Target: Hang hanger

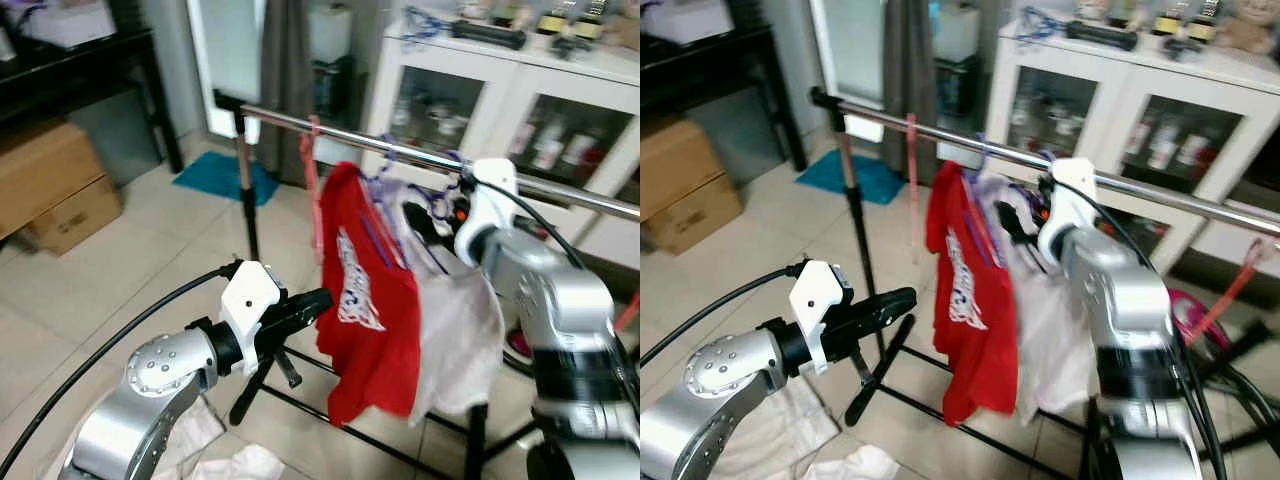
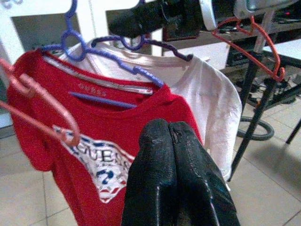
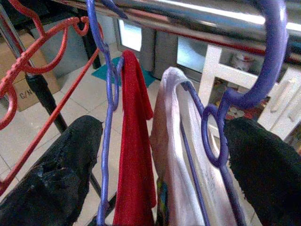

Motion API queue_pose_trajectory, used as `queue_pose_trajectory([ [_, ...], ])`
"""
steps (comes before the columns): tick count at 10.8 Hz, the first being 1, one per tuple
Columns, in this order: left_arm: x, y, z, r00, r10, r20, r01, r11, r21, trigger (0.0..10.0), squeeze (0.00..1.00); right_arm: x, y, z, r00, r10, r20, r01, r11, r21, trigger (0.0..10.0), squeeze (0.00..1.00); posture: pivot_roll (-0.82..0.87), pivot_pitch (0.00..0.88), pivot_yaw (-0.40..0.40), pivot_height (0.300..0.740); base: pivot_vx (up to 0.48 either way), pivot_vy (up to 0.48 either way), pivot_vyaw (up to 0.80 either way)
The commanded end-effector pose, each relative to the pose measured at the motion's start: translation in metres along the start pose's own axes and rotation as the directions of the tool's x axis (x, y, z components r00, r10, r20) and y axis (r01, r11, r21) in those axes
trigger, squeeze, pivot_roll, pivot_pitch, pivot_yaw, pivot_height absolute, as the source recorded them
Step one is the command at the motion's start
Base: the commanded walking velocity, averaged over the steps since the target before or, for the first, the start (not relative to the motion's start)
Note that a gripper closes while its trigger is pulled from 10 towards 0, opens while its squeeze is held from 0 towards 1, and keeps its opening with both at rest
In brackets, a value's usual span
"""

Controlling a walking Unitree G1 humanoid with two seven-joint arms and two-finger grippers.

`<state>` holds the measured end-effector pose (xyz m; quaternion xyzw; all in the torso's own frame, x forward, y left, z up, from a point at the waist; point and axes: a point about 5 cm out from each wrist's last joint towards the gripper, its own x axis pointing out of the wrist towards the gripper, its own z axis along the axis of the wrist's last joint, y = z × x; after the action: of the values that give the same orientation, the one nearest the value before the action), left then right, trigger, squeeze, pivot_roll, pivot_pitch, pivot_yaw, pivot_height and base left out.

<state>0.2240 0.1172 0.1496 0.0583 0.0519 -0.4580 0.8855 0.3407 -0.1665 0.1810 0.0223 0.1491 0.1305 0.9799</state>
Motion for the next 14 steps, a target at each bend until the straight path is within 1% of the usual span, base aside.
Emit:
queue_pose_trajectory([
  [1, -0.001, -0.001, 0.003, 1.000, -0.009, 0.003, 0.009, 1.000, 0.007, 10.0, 0.00, 0.003, -0.004, 0.004, 1.000, 0.000, 0.007, 0.000, 1.000, -0.005, 10.0, 0.00, 0.07, 0.000, -0.060, 0.740, 0.000, 0.000, 0.00],
  [2, -0.001, -0.002, 0.003, 1.000, -0.002, 0.001, 0.002, 1.000, 0.005, 10.0, 0.00, 0.007, -0.008, 0.005, 1.000, -0.011, -0.005, 0.011, 1.000, -0.029, 10.0, 0.00, 0.08, 0.000, -0.066, 0.740, 0.000, 0.000, 0.00],
  [3, -0.002, -0.002, 0.002, 1.000, 0.004, 0.001, -0.004, 1.000, 0.002, 10.0, 0.00, 0.011, -0.014, 0.006, 0.999, -0.029, -0.021, 0.028, 0.999, -0.041, 3.0, 0.00, 0.08, 0.000, -0.072, 0.740, 0.000, 0.000, 0.00],
  [4, -0.002, -0.002, 0.002, 1.000, 0.005, 0.001, -0.005, 1.000, 0.001, 10.0, 0.00, 0.014, -0.019, 0.005, 0.999, -0.038, -0.039, 0.037, 0.999, -0.035, 1.0, 0.00, 0.08, 0.000, -0.072, 0.740, 0.000, 0.000, 0.00],
  [5, -0.001, -0.002, 0.002, 1.000, 0.006, 0.000, -0.006, 1.000, 0.002, 10.0, 0.00, 0.015, -0.024, 0.003, 0.997, -0.058, -0.060, 0.056, 0.998, -0.030, 0.0, 0.00, 0.08, 0.000, -0.072, 0.740, 0.000, 0.000, 0.00],
  [7, -0.001, -0.002, 0.003, 1.000, 0.003, -0.002, -0.003, 1.000, 0.005, 10.0, 0.00, 0.015, -0.029, 0.004, 0.995, -0.072, -0.066, 0.071, 0.997, -0.019, 0.0, 0.00, 0.08, 0.000, -0.064, 0.740, 0.000, 0.000, 0.00],
  [8, -0.001, -0.001, 0.003, 1.000, 0.002, -0.002, -0.002, 1.000, 0.006, 10.0, 0.00, 0.013, -0.030, 0.005, 0.996, -0.064, -0.065, 0.065, 0.998, 0.009, 0.0, 0.00, 0.08, 0.000, -0.061, 0.740, 0.000, 0.000, 0.00],
  [9, -0.001, -0.001, 0.003, 1.000, -0.001, -0.004, 0.001, 1.000, 0.006, 10.0, 0.00, 0.008, -0.032, 0.008, 0.997, -0.055, -0.053, 0.057, 0.998, 0.037, 0.0, 0.00, 0.08, 0.000, -0.058, 0.740, 0.000, 0.000, 0.00],
  [10, -0.001, -0.001, 0.003, 1.000, -0.003, -0.005, 0.003, 1.000, 0.006, 10.0, 0.00, 0.004, -0.035, 0.008, 0.997, -0.059, -0.055, 0.061, 0.997, 0.036, 0.0, 0.00, 0.07, 0.000, -0.054, 0.740, 0.000, 0.000, 0.00],
  [12, 0.000, -0.001, 0.003, 1.000, -0.011, -0.006, 0.011, 1.000, 0.006, 10.0, 0.00, 0.001, -0.038, -0.001, 0.994, -0.065, -0.093, 0.068, 0.997, 0.027, 0.0, 0.00, 0.07, 0.000, -0.051, 0.740, 0.000, 0.000, 0.00],
  [14, 0.001, -0.001, 0.004, 1.000, -0.015, -0.007, 0.015, 1.000, 0.007, 10.0, 0.00, 0.004, -0.037, -0.009, 0.988, -0.072, -0.135, 0.076, 0.997, 0.021, 0.0, 0.00, 0.07, 0.000, -0.050, 0.740, 0.000, 0.000, 0.00],
])
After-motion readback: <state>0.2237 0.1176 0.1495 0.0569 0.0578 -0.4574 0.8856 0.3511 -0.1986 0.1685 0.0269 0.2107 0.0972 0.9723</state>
